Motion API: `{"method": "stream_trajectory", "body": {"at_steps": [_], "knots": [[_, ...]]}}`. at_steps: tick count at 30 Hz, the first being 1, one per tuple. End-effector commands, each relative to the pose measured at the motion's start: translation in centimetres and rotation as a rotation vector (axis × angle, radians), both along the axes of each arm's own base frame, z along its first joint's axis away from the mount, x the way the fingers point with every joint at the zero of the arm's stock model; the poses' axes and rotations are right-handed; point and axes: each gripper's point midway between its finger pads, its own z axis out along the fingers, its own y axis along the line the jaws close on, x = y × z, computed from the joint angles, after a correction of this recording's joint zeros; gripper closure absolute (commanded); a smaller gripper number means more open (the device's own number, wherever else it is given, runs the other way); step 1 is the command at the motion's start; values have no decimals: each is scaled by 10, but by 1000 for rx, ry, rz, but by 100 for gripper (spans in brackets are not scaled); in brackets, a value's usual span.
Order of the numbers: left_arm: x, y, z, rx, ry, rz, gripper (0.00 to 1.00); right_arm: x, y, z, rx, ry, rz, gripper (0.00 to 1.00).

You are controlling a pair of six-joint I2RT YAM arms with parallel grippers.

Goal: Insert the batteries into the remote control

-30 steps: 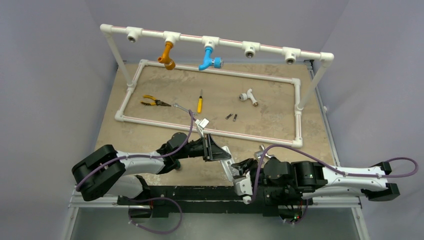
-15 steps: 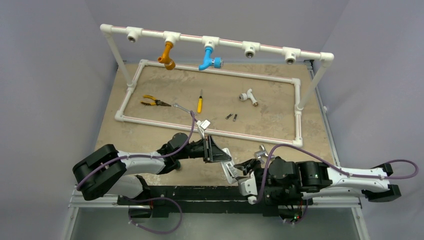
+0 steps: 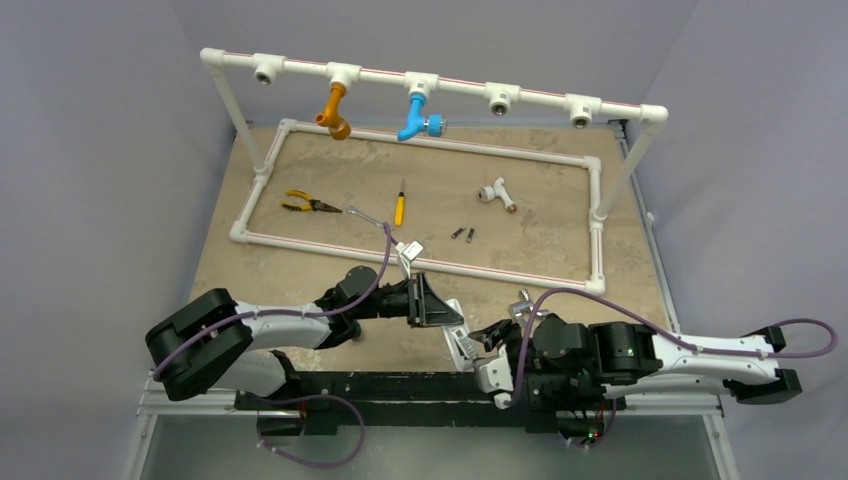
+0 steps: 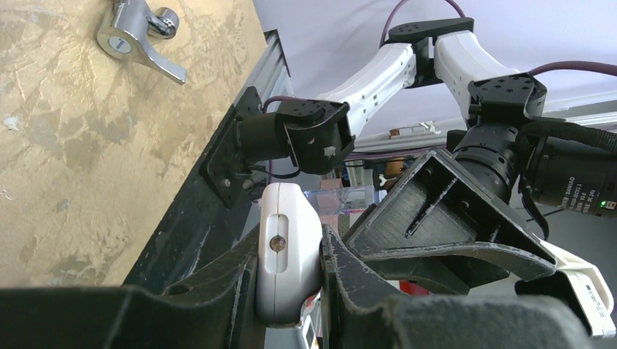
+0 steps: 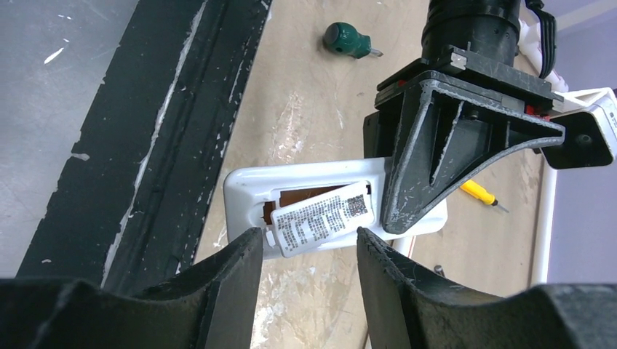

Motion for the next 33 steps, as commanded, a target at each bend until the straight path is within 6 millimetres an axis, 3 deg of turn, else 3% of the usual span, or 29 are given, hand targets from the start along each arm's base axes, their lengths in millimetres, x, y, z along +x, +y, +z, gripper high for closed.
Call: {"method": "stream_trajectory", "body": {"at_steps": [1, 9, 13, 21, 25, 28, 33], "knots": [[0, -9, 29, -84, -44, -27, 100, -4, 3, 13, 41, 32, 6, 51], [3, -11, 27, -90, -31, -17, 100, -2, 6, 23, 106, 78, -45, 40], [5, -12, 26, -96, -32, -8, 100, -1, 10, 44, 231, 140, -97, 35], [8, -8, 22, -84, -39, 28, 100, 13, 25, 86, 568, 503, -374, 30], [11, -4, 19, -75, -38, 57, 100, 26, 28, 80, 596, 693, -604, 29], [14, 1, 16, -67, -33, 82, 100, 37, 22, 74, 517, 707, -777, 29], [21, 9, 13, -60, -29, 121, 100, 37, 21, 57, 374, 697, -898, 29]]}}
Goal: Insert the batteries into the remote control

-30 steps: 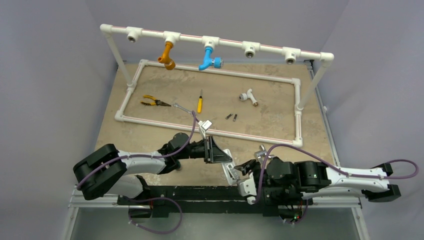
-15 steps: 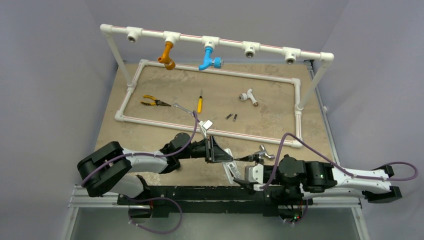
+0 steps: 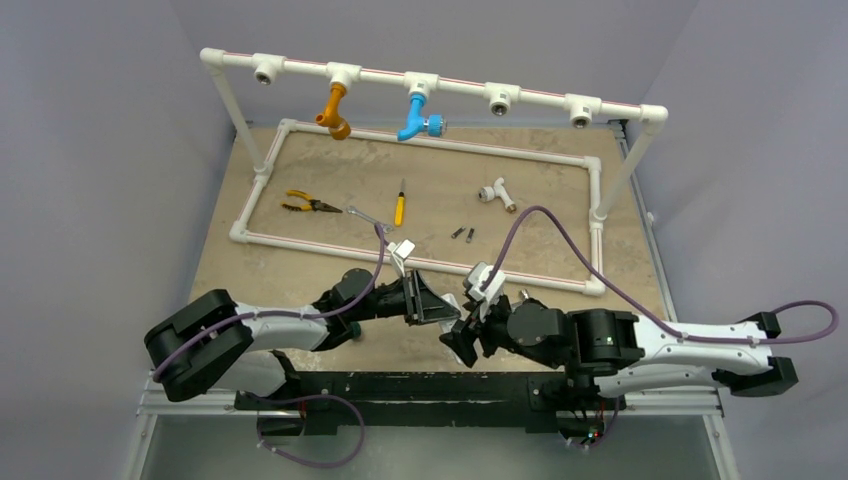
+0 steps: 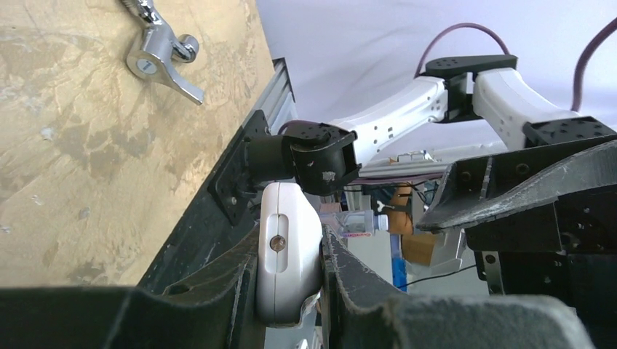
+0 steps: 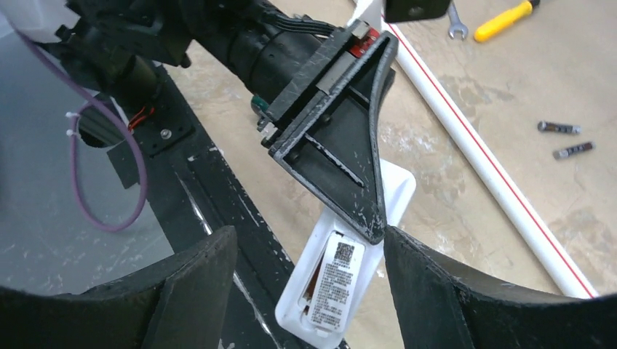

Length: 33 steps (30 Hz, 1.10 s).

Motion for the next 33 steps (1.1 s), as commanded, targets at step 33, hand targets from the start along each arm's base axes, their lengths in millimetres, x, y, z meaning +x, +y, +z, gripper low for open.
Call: {"method": "stream_trajectory", "body": {"at_steps": [33], "knots": [[8, 9, 18, -55, -51, 38, 100, 6, -19, -63, -259, 175, -247, 52]]}}
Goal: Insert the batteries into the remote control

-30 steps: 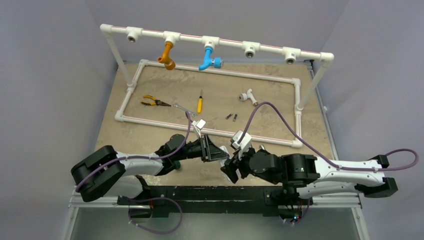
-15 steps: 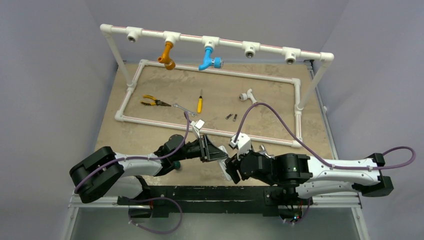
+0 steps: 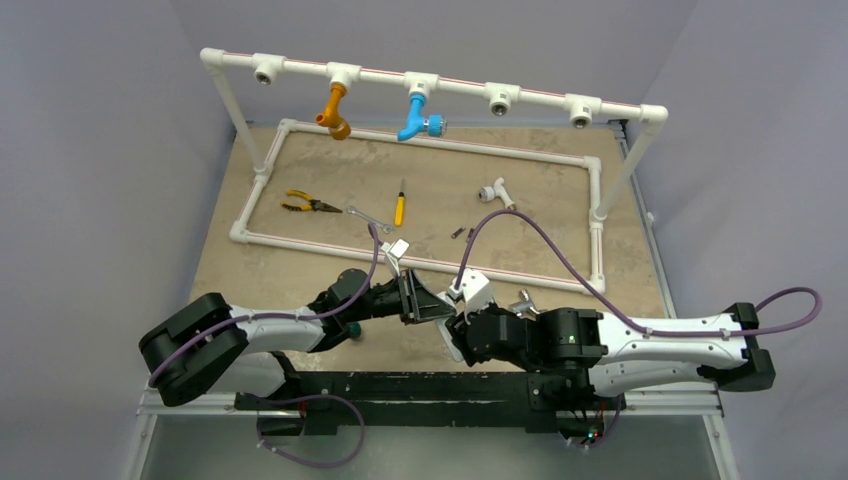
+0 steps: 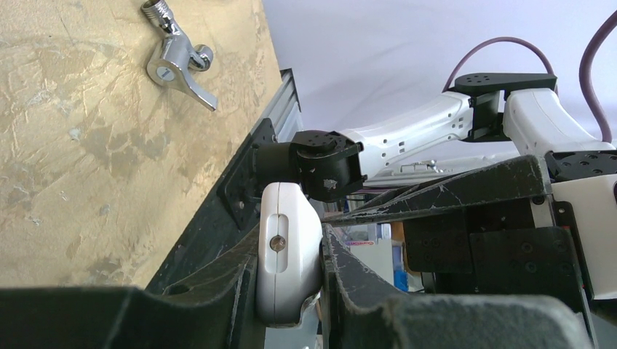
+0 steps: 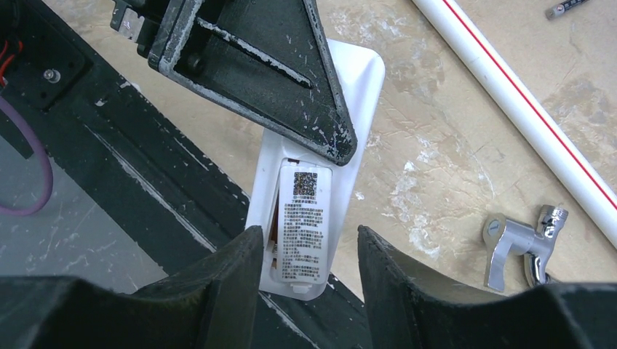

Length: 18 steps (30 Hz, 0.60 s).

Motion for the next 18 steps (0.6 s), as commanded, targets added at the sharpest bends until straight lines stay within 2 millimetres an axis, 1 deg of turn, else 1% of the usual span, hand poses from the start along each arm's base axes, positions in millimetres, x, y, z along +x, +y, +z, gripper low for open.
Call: {"method": "stream_trajectory", "body": {"at_steps": [1, 6, 18], "knots": [[1, -2, 22, -64, -58, -7, 100, 5, -3, -1, 3, -12, -38, 53], [1, -3, 23, -65, -59, -9, 100, 4, -4, -3, -9, -10, -36, 55], [2, -3, 23, -68, -60, -9, 100, 1, -6, -12, -53, 6, -24, 56]]}}
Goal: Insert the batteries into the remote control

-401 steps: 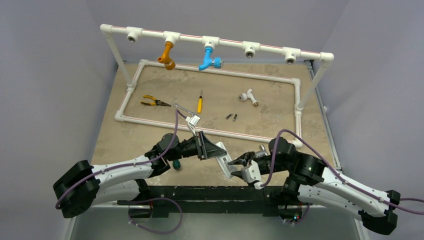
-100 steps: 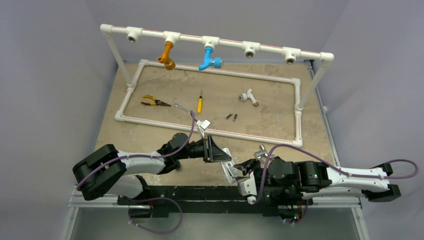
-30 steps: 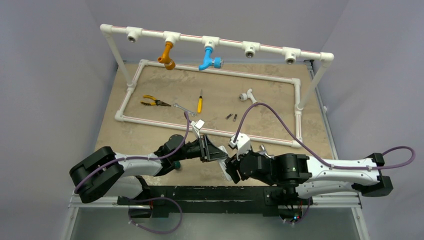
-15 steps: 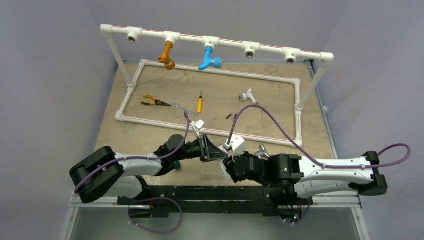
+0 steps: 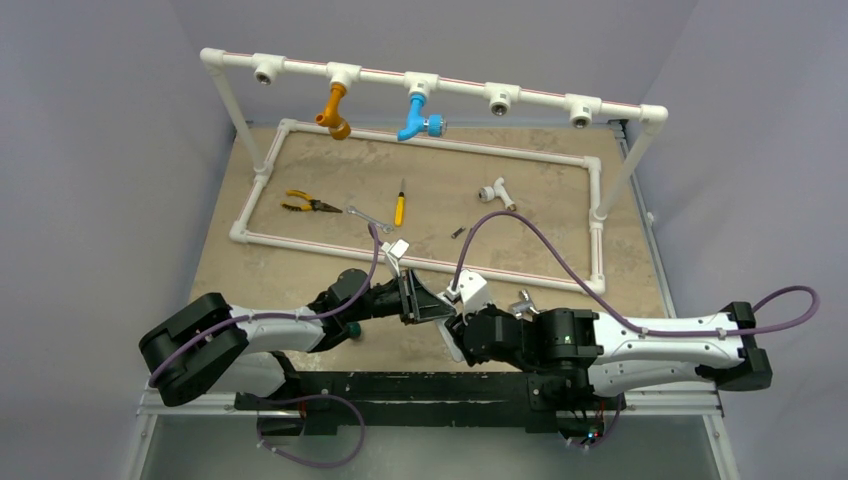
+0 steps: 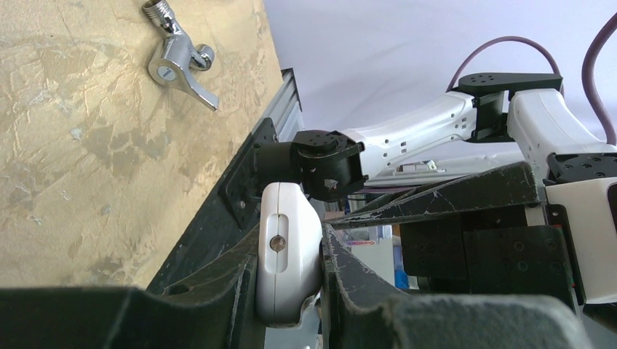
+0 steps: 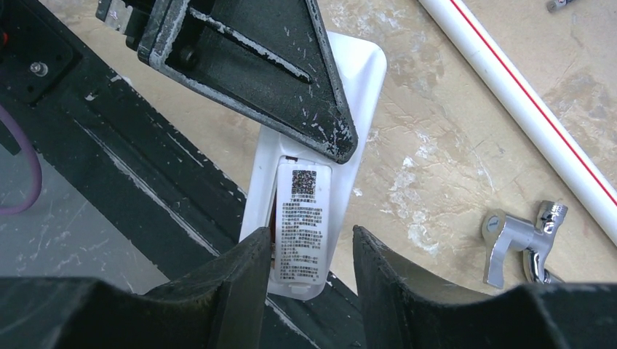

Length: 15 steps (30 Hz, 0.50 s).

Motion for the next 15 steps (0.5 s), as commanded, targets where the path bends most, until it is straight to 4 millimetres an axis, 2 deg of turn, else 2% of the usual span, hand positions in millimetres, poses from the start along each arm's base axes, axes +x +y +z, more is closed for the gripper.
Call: {"method": "stream_trajectory", "body": {"at_steps": [1, 9, 15], "knots": [[2, -3, 23, -68, -58, -8, 100, 2, -6, -8, -35, 0, -20, 57], [2, -2, 22, -66, -57, -3, 100, 2, -11, -12, -69, -3, -23, 64], [2, -2, 20, -63, -55, -2, 100, 2, -8, -4, -28, -5, -24, 70]]}}
